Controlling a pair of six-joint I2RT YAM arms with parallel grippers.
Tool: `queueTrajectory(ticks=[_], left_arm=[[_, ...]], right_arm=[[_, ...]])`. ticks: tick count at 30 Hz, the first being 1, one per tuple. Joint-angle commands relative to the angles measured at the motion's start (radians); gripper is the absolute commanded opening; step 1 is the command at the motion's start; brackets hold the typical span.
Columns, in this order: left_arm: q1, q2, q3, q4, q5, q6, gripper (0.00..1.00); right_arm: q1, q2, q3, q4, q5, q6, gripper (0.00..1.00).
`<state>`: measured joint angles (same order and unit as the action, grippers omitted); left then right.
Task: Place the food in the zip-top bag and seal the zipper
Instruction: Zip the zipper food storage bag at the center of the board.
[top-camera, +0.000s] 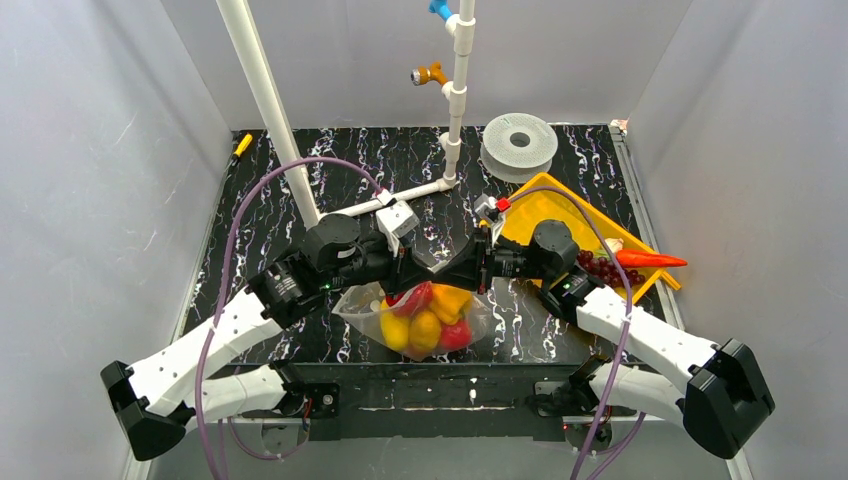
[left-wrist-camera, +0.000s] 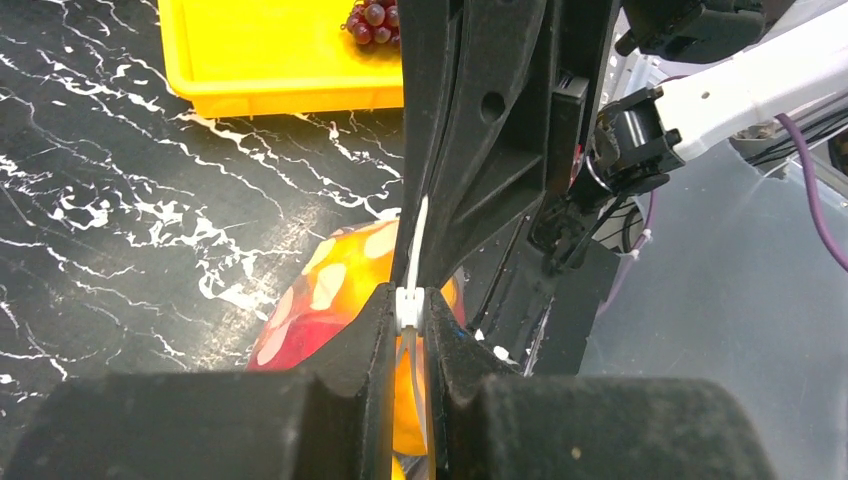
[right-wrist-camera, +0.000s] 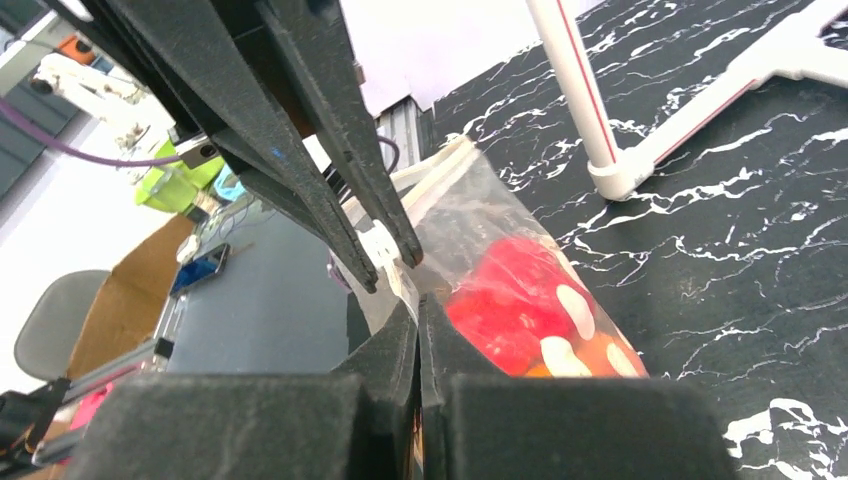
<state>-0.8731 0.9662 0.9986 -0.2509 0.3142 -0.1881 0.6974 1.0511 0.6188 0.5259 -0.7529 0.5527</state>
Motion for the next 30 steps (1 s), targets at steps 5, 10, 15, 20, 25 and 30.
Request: queueTrajectory(ticks=[5,10,15,20,25,30], left_arm=[[0.009,-0.092,-0.01,-0.172,-0.027,0.028,0.0],[0.009,-0.131,-0.019,-0.223,-0.066,0.026,0.0],[0.009,-0.163,-0.038,-0.241,-0.085,0.022,0.0],[0.009,-0.167,-0.043,-0.257,-0.09,0.024,0.0],[0.009,-0.167,-0.049,-0.259,-0.086,0.023,0.0],[0.009,-0.161,-0.053,-0.258,-0.086,0.022,0.0]], right_arm=[[-0.085,-0.054,0.003,0.073,0.133,0.05,0.01],[-0.126,-0.082,-0.01,0.021,0.197,0.05,0.01],[-0.156,-0.089,-0.021,0.009,0.226,0.055,0.01],[-0.181,-0.11,-0.043,-0.019,0.262,0.045,0.01],[-0.213,-0.13,-0.068,-0.036,0.28,0.05,0.01],[-0.244,-0.148,-0.088,-0.056,0.302,0.051,0.01]])
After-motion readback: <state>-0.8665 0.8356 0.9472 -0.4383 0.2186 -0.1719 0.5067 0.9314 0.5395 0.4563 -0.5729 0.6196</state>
